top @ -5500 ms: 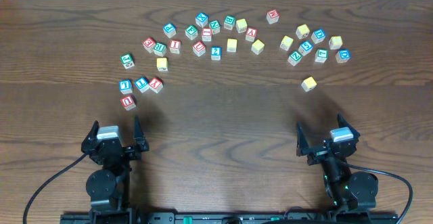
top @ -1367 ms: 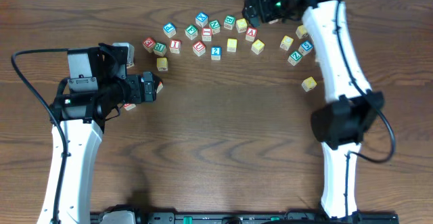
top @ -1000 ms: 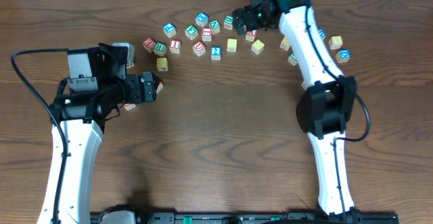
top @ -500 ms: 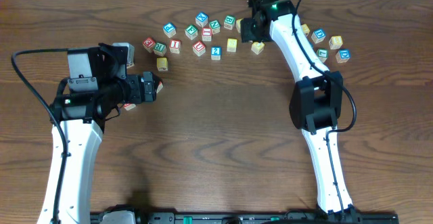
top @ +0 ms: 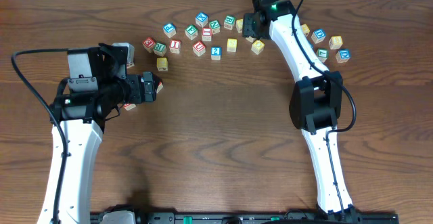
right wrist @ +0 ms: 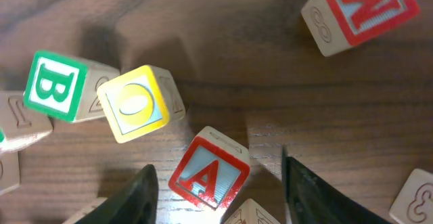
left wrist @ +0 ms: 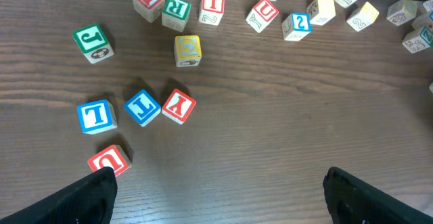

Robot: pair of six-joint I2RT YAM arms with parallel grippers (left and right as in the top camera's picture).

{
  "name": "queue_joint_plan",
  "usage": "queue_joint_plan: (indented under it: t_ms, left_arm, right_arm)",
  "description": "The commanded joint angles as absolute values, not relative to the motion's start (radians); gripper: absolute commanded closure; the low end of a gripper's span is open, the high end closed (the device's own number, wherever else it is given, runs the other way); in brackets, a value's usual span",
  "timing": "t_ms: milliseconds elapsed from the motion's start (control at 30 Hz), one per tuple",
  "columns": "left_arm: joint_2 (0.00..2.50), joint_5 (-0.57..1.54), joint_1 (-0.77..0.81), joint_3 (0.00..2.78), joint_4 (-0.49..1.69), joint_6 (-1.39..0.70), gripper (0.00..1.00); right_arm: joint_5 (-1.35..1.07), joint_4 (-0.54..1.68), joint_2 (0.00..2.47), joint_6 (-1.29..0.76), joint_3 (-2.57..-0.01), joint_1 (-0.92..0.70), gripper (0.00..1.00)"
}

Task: Spell out AI2
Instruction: 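Close the right gripper on the red A block and lift it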

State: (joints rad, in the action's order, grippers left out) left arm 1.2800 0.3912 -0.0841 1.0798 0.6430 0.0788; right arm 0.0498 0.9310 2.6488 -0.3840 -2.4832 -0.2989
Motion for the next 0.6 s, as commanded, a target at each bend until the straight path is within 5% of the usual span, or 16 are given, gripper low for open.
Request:
queue_joint_plan:
  t_ms: [0,567]
  left_arm:
    - [1.282,0.400,-0.088,1.104,0.642,0.075,0.04]
    - [1.309,0.400,-0.088,1.104,0.637,0.075,0.04]
  right_arm:
    - [0.072,0.916,2.653,-0.459,-2.449,-0.309,0.48]
    - [0.069,0.897,2.653,-0.475,-2.418,-0.309,0.62]
